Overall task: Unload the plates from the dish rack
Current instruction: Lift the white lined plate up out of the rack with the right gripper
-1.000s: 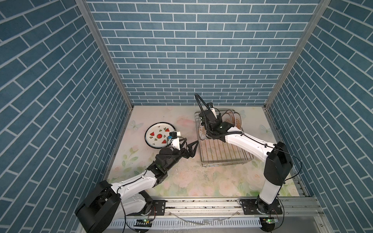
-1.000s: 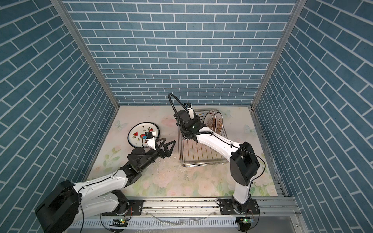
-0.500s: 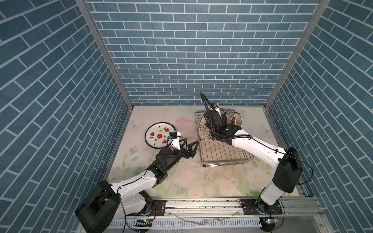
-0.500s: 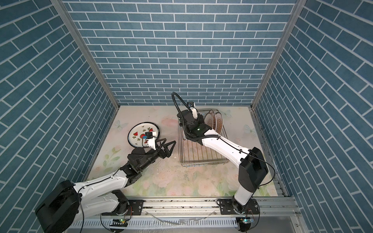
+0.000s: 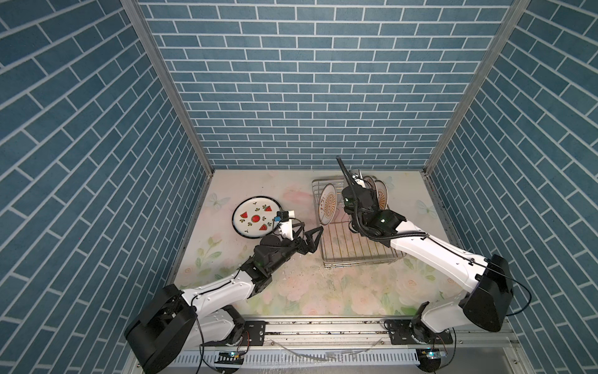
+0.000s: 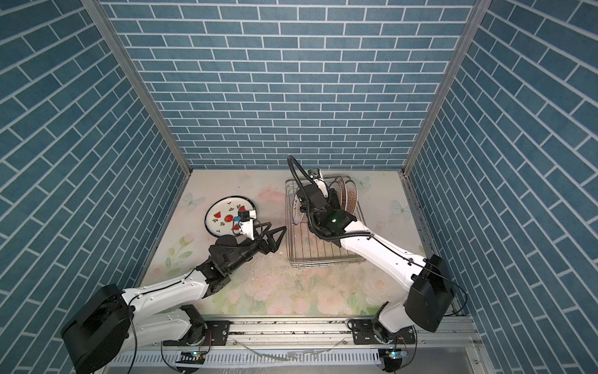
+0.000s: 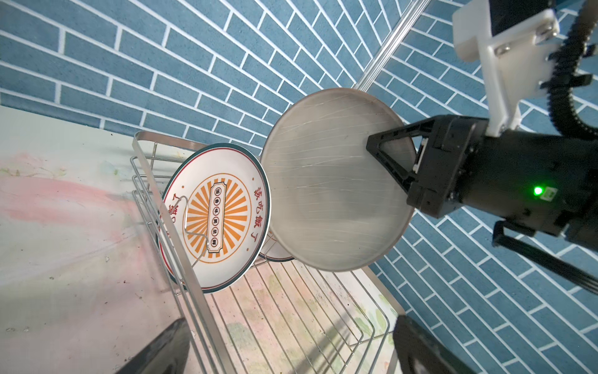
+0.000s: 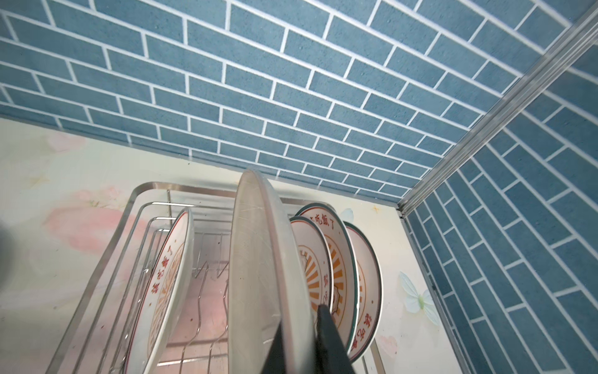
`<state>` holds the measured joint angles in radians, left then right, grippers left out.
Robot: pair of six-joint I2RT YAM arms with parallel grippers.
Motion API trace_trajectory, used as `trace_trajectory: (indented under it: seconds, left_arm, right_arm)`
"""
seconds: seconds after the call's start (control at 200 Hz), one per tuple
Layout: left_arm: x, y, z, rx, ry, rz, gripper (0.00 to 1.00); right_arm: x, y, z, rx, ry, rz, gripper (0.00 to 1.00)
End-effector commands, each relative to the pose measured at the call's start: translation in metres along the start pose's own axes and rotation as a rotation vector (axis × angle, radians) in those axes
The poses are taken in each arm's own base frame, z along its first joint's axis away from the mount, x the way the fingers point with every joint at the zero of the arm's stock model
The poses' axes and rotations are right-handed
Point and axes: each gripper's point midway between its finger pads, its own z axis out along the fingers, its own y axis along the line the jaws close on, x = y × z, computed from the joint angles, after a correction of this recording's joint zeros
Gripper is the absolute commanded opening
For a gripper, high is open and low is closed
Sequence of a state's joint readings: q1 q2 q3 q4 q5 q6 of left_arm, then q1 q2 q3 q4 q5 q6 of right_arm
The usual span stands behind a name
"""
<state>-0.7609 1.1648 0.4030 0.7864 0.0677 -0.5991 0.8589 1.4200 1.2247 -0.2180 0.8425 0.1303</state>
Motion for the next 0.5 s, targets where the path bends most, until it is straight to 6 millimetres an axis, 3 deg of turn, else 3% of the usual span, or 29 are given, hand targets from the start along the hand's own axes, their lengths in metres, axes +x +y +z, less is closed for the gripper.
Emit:
trace_trajectory:
  seconds: [0.0,0.135,0.295,0.495]
  left_arm:
    - [-0.009,-0.01,0.0,-0.02,-0.025,0.047,1.0]
    - [-0.006,-0.014,0.004,-0.011,-0.003,0.042,1.0]
    - [-0.007,-0.012,-0.001,-0.117,-0.025,0.099,1.0]
    - [-0.006,-0.025,0.003,-0.05,-0.011,0.096,1.0]
  right_arm:
    - [-0.045,-0.013,-0.027,-0.101,-0.151,0.184,0.0]
    - [-0.041,-0.021,-0.035,-0.162,-0.149,0.221,0.0]
    - [-0.03,-0.033,-0.043,-0.229,-0.14,0.282,0.0]
    - [-0.025,-0.048,-0.062,-0.33,-0.172,0.36,0.0]
